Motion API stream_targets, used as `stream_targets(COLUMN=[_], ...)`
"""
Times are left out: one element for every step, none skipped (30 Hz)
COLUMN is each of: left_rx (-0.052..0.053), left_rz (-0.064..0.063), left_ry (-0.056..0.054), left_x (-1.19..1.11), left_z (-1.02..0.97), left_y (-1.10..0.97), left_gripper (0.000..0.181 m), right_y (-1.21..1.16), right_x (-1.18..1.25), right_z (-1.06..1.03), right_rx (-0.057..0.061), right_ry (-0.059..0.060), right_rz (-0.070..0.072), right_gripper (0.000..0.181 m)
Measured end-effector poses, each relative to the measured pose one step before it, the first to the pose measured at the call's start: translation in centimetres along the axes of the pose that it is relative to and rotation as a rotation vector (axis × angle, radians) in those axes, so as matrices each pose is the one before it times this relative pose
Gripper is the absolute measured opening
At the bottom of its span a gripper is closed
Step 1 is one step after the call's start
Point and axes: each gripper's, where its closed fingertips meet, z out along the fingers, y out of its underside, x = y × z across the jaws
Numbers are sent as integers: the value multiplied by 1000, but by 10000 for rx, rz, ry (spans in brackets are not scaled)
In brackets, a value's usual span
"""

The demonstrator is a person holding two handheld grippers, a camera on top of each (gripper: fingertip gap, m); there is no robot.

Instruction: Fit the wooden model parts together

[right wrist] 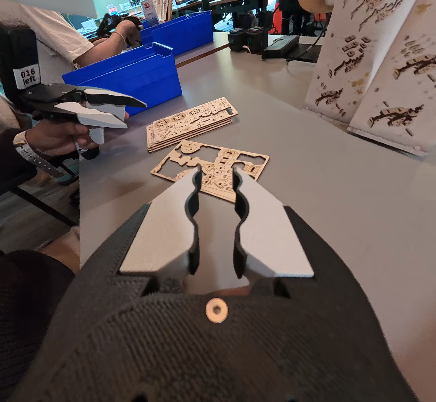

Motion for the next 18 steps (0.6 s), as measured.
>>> stream_targets(left_rx=[67,77,77,88,87,66,29,-7,-37,-50,-53,-65,-53,-2,20,7,-47,-61], left_rz=[-136,-122,-92,-53,-20,-6,5,15,30,45,53,46,51,93,102,112,144,137], left_ry=[-87,-125,-123,-92,-46,-16,7,26,76,95,72,8,-46,32,-2,-15,82,106], left_x=[-181,-215,-188,-143,-66,-8,13,47,122,152,145,56,-8,121,77,88,232,251], left_z=[-229,-207,-182,-169,-141,-89,-43,1,48,55,58,80,102,126,137,161,181,194], left_y=[-11,-32,-58,-74,-91,-70,-31,10,44,59,64,70,39,-35,-75,-66,12,19], left_gripper=[79,87,92,95,96,96,96,96,93,89,85,82,81,79,79,78,75,73], right_y=[-184,-222,-210,-161,-88,-42,-1,30,51,45,31,32,71,81,94,94,93,75], right_x=[104,166,183,151,85,20,-18,-41,-32,-23,-13,-8,-23,-37,-56,-62,-63,-41], right_z=[152,80,54,60,65,74,78,47,18,-13,-47,-63,-86,-99,-99,-103,-102,-116], right_rx=[24,65,83,72,51,31,16,6,-1,2,8,3,-7,-12,-15,-16,-15,-10], right_ry=[2,34,28,-7,-55,-87,-91,-84,-59,-23,3,18,24,18,9,3,3,8], right_rz=[-84,-60,2,82,157,202,204,171,124,75,28,-4,-16,-11,1,11,14,10], right_gripper=[25,25,24,24,24,25,24,24,24,25,25,25,25,25,25,25,25,25])
